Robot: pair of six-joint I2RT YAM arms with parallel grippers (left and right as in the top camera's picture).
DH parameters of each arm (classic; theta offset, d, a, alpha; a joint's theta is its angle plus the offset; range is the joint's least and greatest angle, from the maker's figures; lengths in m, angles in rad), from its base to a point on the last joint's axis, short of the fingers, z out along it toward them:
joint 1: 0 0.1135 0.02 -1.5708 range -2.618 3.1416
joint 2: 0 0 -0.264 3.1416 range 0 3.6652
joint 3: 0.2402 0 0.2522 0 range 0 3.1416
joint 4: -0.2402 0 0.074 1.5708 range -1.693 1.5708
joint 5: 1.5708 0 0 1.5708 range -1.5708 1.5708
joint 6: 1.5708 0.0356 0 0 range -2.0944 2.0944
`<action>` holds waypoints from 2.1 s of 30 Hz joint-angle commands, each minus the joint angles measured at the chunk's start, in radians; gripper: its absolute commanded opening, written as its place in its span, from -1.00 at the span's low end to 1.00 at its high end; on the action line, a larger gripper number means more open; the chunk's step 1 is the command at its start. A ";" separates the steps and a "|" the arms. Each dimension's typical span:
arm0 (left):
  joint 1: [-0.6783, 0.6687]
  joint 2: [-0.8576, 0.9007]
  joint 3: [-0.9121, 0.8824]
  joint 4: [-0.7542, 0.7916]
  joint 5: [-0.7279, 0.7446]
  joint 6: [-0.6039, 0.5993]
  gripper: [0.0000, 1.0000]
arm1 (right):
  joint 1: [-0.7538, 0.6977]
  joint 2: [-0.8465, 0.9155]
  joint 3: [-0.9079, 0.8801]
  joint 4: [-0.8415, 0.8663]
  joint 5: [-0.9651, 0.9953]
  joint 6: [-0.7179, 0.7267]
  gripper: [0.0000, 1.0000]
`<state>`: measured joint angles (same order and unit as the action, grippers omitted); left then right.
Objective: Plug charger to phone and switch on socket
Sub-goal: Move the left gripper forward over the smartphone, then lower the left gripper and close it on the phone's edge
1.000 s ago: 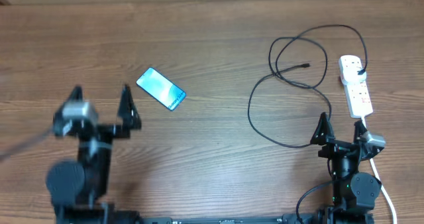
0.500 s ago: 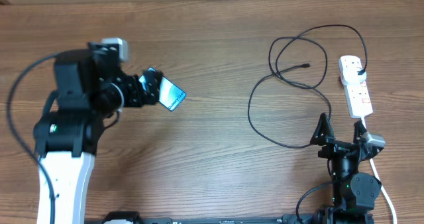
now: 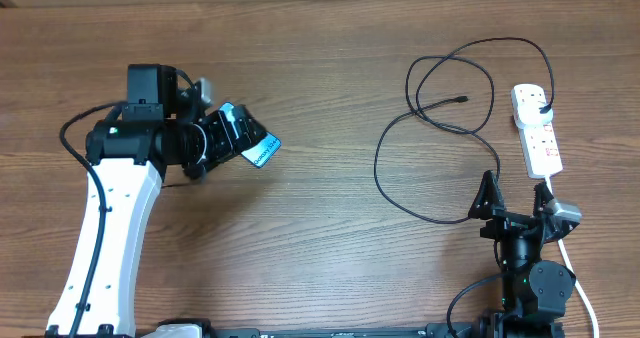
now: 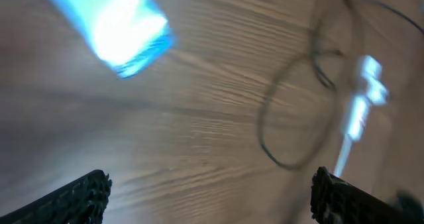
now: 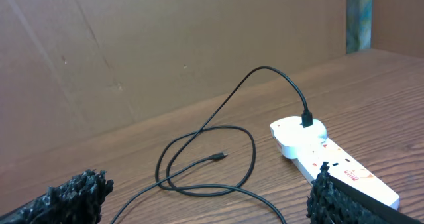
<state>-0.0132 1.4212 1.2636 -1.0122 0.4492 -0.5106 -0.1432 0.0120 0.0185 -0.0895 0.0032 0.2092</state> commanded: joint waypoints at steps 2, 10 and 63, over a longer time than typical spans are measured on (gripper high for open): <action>-0.022 0.023 0.080 -0.037 -0.251 -0.224 1.00 | -0.002 -0.008 -0.011 0.007 -0.006 0.002 1.00; -0.069 0.229 0.371 -0.169 -0.385 -0.300 0.99 | -0.002 -0.008 -0.011 0.007 -0.005 0.002 1.00; -0.075 0.835 0.504 -0.034 -0.379 -0.571 1.00 | -0.002 -0.008 -0.011 0.007 -0.005 0.002 1.00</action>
<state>-0.0792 2.2433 1.7477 -1.0466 0.0772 -1.0676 -0.1432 0.0120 0.0185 -0.0895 0.0032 0.2096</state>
